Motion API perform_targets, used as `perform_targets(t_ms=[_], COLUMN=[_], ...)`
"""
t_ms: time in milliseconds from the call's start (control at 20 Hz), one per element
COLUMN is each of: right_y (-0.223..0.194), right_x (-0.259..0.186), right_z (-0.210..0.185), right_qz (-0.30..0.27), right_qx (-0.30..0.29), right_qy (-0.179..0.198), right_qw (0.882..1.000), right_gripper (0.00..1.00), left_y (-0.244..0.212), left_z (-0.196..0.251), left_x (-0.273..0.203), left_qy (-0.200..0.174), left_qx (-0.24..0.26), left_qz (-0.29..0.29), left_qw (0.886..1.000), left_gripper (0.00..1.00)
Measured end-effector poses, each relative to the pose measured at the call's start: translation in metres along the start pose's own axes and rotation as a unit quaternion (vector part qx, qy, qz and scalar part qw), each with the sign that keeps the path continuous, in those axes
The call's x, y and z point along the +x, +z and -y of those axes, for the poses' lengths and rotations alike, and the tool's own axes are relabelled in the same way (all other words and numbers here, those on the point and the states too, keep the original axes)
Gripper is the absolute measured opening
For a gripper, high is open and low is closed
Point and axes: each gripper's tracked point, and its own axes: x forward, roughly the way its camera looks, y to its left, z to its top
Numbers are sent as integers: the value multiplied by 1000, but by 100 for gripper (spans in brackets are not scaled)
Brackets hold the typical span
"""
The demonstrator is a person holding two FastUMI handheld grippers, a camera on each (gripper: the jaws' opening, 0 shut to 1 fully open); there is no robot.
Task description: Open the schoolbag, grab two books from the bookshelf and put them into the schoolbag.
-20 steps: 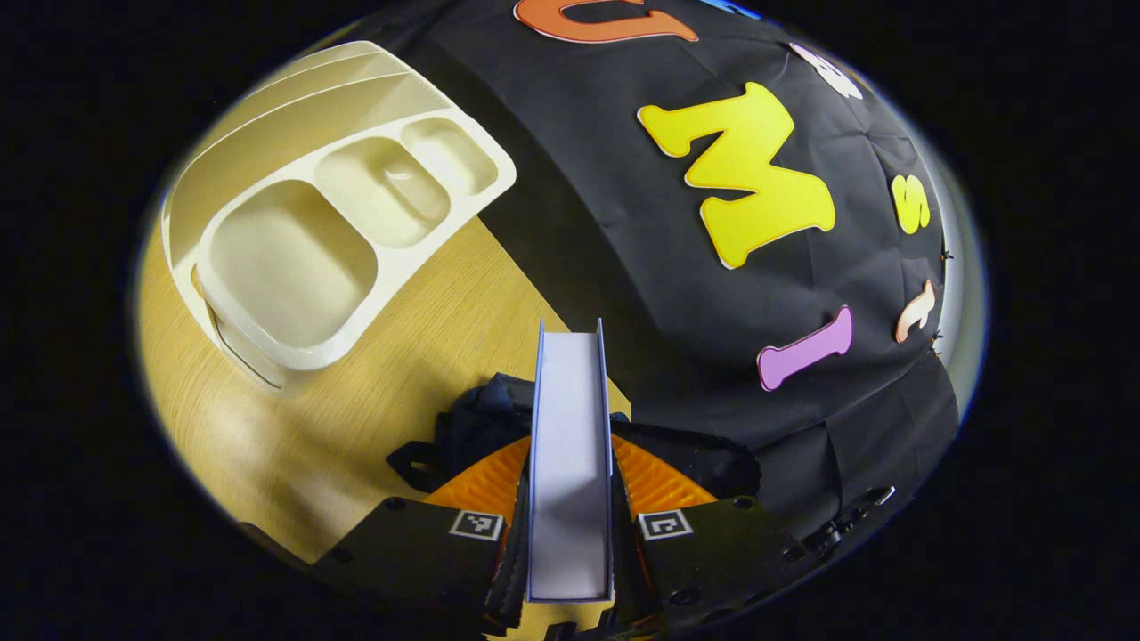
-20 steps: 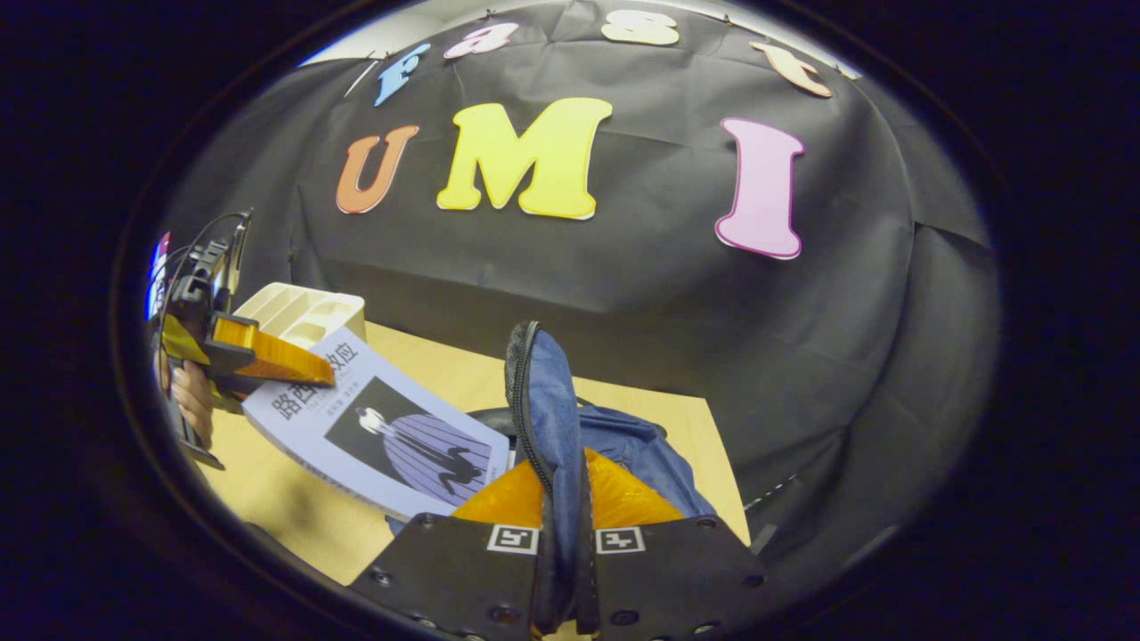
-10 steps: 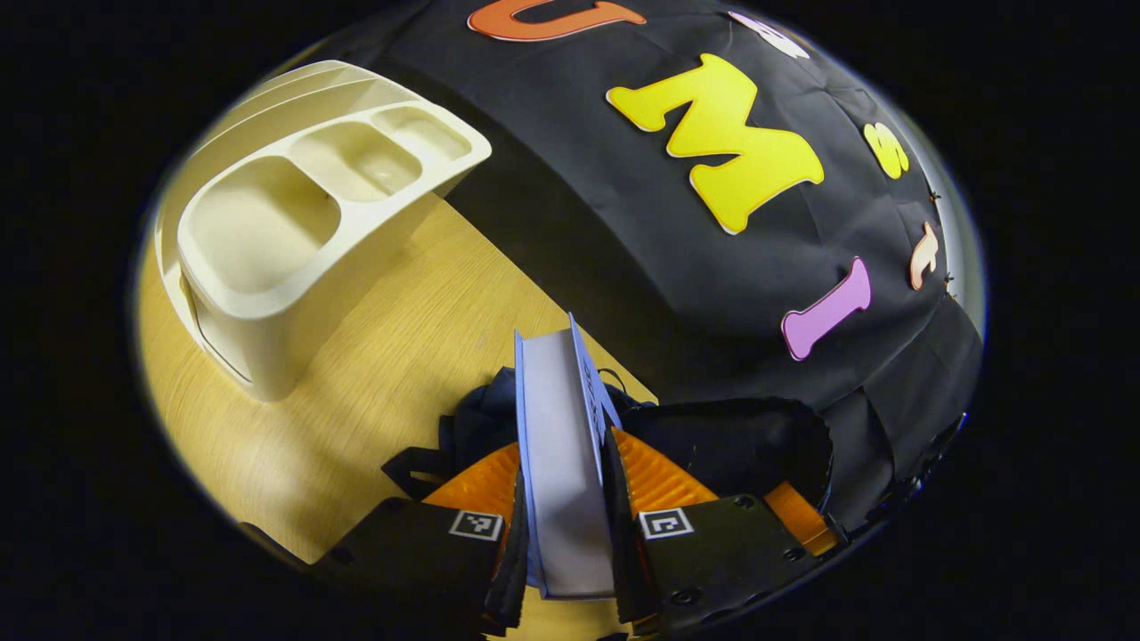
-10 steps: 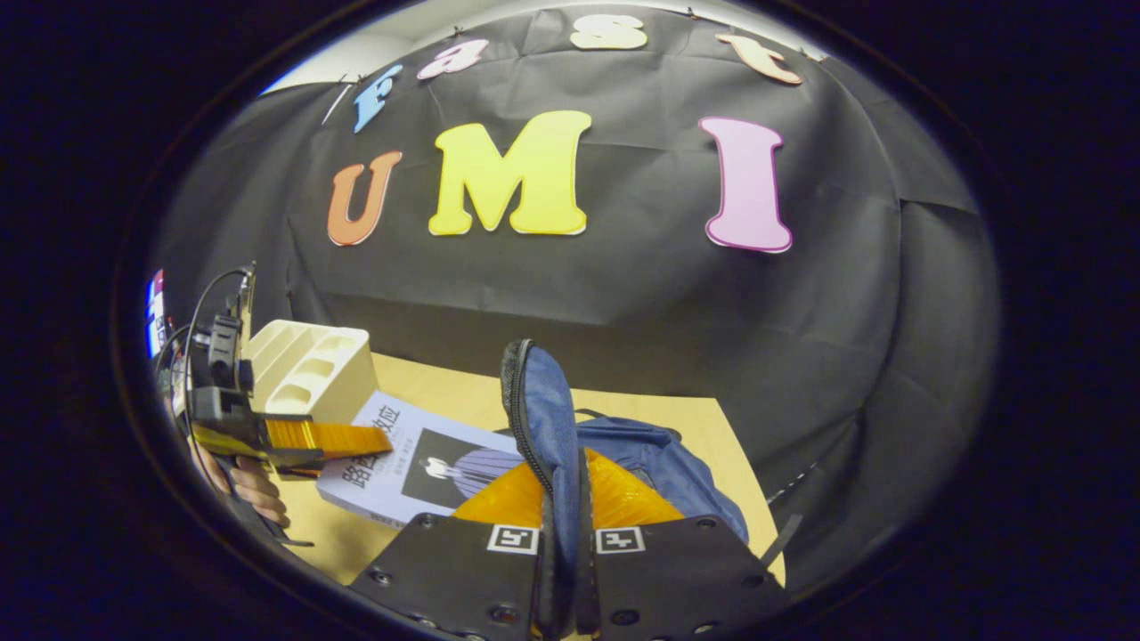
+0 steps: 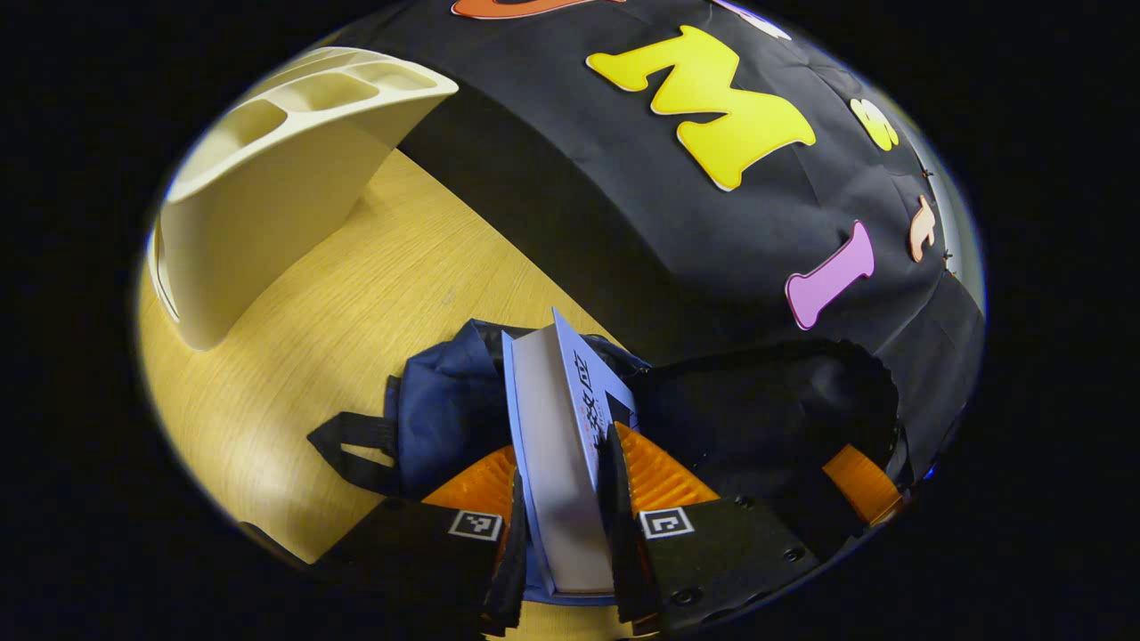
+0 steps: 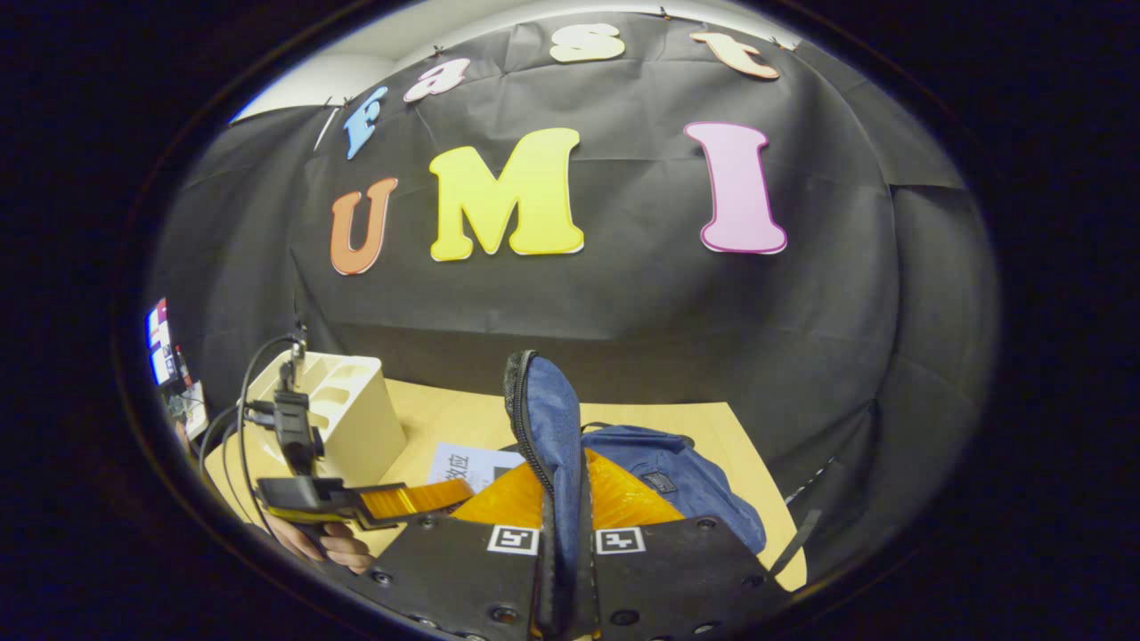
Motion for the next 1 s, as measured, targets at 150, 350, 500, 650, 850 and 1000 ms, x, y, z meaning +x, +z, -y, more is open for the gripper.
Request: perform_targets(t_ms=[150, 350, 500, 650, 850, 1000], right_y=[0, 1, 1, -2, -9, -15], right_x=[0, 0, 0, 2, 6, 7], right_z=[-1, -3, -4, 3, 8, 19], right_qz=[2, 4, 7, 7, -1, -5], right_qx=[4, -1, -1, 5, 9, 16], right_qy=[7, 15, 23, 19, 12, -8], right_qw=[1000, 1000, 1000, 1000, 1000, 1000], right_gripper=[8, 8, 8, 9, 8, 8], left_y=[-19, -32, -36, -38, -34, -33], left_z=[7, 22, 28, 32, 27, 27], left_x=[24, 46, 58, 60, 59, 56], left_qy=[-11, -15, -16, -14, -5, -7], left_qx=[-14, -2, 4, 6, 11, 49], left_qz=[-18, -18, -22, -13, -15, -19], left_qw=[1000, 1000, 1000, 1000, 1000, 999], left_gripper=[42, 42, 42, 42, 48, 65])
